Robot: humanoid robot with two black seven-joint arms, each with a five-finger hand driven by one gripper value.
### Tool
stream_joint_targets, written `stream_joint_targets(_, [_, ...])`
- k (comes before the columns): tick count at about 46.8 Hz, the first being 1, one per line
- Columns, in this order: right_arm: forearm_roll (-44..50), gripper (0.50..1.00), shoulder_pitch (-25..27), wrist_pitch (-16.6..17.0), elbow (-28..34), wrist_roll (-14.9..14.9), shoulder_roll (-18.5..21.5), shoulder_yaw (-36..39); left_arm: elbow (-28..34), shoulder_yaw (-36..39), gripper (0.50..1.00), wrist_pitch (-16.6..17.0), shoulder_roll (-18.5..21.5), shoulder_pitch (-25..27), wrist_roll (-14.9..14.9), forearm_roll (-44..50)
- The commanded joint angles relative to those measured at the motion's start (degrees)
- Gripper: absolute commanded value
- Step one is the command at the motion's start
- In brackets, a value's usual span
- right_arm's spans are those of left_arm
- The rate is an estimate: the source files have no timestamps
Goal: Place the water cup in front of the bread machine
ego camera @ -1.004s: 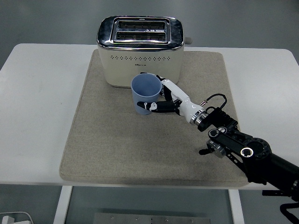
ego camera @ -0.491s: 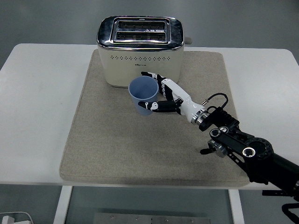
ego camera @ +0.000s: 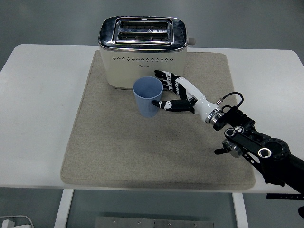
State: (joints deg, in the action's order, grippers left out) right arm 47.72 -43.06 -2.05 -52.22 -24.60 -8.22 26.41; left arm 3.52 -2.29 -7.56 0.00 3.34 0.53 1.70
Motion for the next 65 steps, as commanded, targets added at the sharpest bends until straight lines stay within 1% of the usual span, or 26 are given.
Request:
stream_joint_targets(1, [-0.3, 0.913, 0.2, 0.0, -1.0, -0.1, -2.1, 0.0, 0.0, 0.0, 1.000, 0.0, 0.0, 0.0, 0.0, 0.1])
stream_joint_targets(12, [-0.6, 0.913, 1.5, 0.4, -3.5, -2.0, -9.0, 0.1, 0.0, 0.0, 1.000, 0.0, 0.0, 0.0, 0.0, 0.1])
stream_joint_targets(19, [-1.2, 0.913, 1.7, 1.4, -3.3, -2.2, -13.3, 0.9, 0.0, 0.0, 1.000, 0.0, 0.0, 0.0, 0.0, 0.0])
stream_joint_targets(23, [-3.7, 0.913, 1.8, 1.7, -2.8, -2.2, -15.1, 2.1, 0.0, 0.0, 1.000, 0.0, 0.0, 0.0, 0.0, 0.0])
stream_joint_targets(29, [-10.2, 0.913, 1.6, 1.8, -1.3, -1.9, -16.8, 2.6, 0.0, 0.0, 1.000, 0.0, 0.0, 0.0, 0.0, 0.0])
stream_joint_targets(39, [-24.4, 0.913, 1.1, 1.8, 4.7, -1.4, -16.2, 4.4, 0.0, 0.0, 1.000, 0.0, 0.0, 0.0, 0.0, 0.1])
stream_joint_targets(44, [-28.6, 0.913, 0.9, 1.9, 5.7, -1.4, -16.0, 4.7, 0.0, 0.0, 1.000, 0.0, 0.0, 0.0, 0.0, 0.1])
stream_joint_targets(54, [-29.8, 0.913, -0.4, 1.4, 5.7, -0.9, -14.8, 5.9, 0.0, 0.0, 1.000, 0.0, 0.0, 0.0, 0.0, 0.0])
stream_joint_targets(58, [-29.8, 0.913, -1.0, 1.3, 5.7, 0.3, -13.7, 6.0, 0.0, 0.0, 1.000, 0.0, 0.0, 0.0, 0.0, 0.0])
stream_joint_targets(61, [-29.8, 0.913, -1.1, 0.6, 5.7, 1.0, -13.4, 6.0, 0.0, 0.0, 1.000, 0.0, 0.0, 0.0, 0.0, 0.0])
stream_joint_targets(65, [-29.8, 0.913, -1.1, -0.5, 5.7, 1.0, -13.3, 6.0, 0.0, 0.0, 1.000, 0.0, 0.0, 0.0, 0.0, 0.1])
